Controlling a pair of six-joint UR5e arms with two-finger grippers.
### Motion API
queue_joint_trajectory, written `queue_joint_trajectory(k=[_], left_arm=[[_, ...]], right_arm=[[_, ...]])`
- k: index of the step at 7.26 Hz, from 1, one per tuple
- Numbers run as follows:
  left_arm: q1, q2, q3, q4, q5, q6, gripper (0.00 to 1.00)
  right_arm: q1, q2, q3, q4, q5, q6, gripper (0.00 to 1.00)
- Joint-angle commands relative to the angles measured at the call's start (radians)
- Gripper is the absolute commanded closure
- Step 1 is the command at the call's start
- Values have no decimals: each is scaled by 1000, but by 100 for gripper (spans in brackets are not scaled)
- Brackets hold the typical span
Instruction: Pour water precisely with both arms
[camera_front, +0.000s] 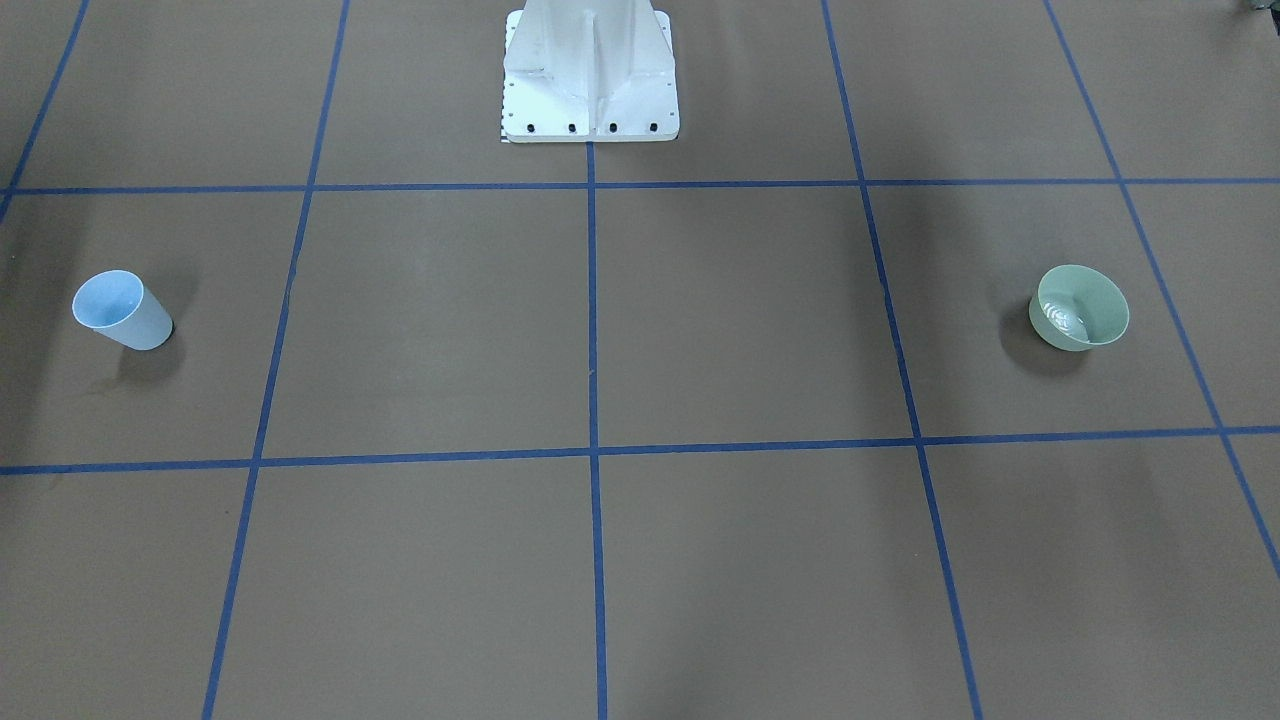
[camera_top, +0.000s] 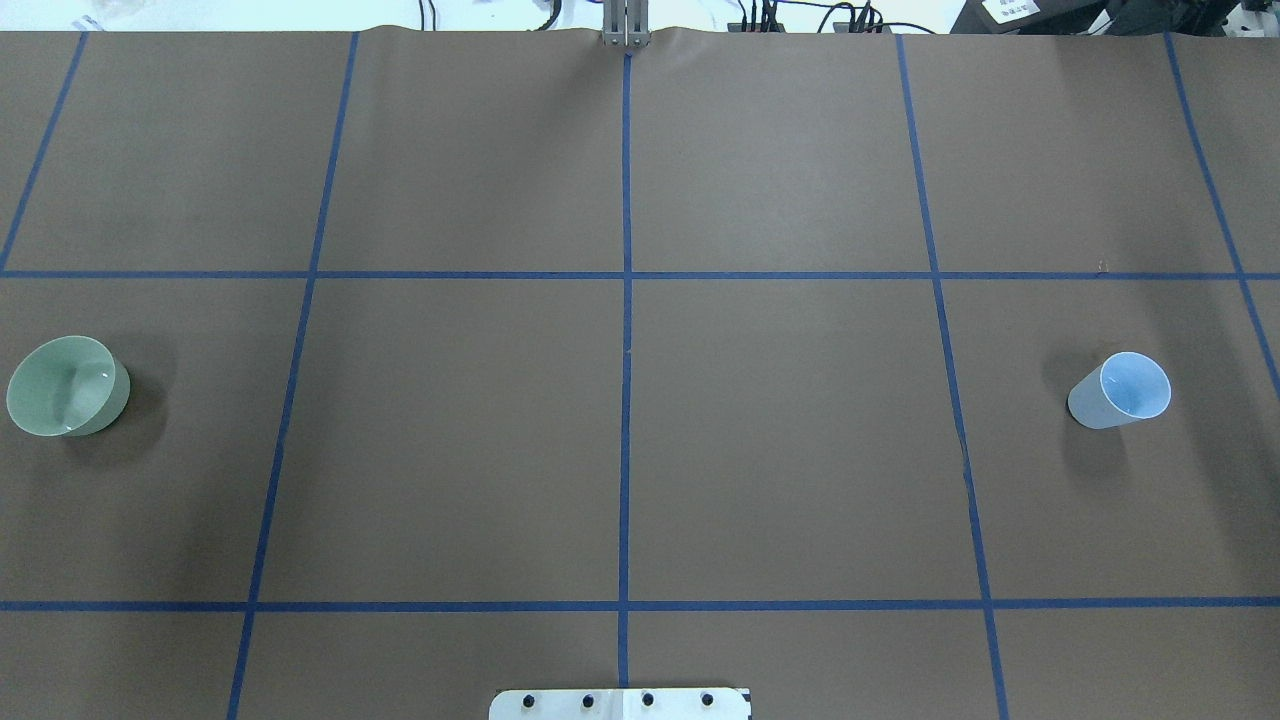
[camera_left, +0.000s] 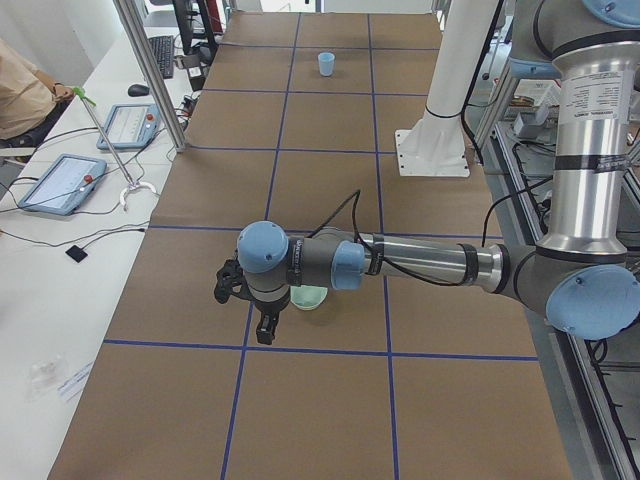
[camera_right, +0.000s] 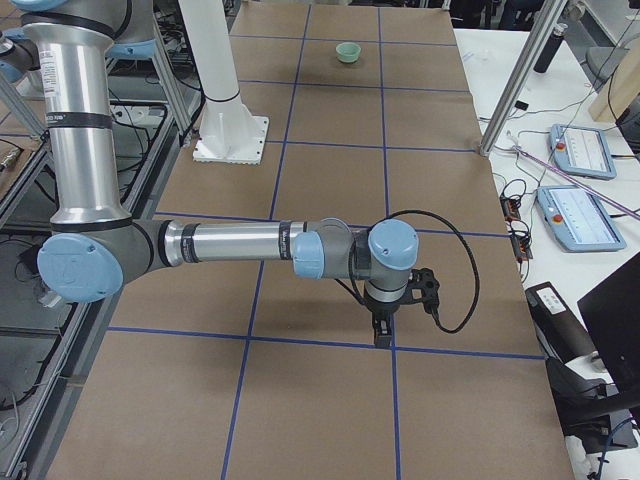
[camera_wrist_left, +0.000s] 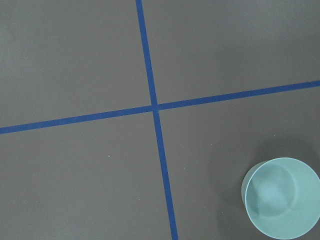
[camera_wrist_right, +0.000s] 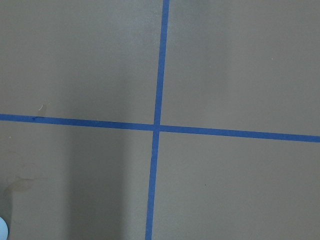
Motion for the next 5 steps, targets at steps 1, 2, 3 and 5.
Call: queue_joint_trajectory(k=[1, 2, 3, 5], left_arm=[[0, -2, 0, 3, 0, 0, 0], [2, -9, 0, 1, 0, -2, 0], [0, -26, -2, -8, 2, 0, 0], [2, -53, 0, -33, 2, -9, 0]], right_arm=[[0, 0, 1, 0, 0, 0, 0], [0, 0, 0, 0, -1, 0, 0], [0, 0, 1, 0, 0, 0, 0], [0, 0, 1, 0, 0, 0, 0]])
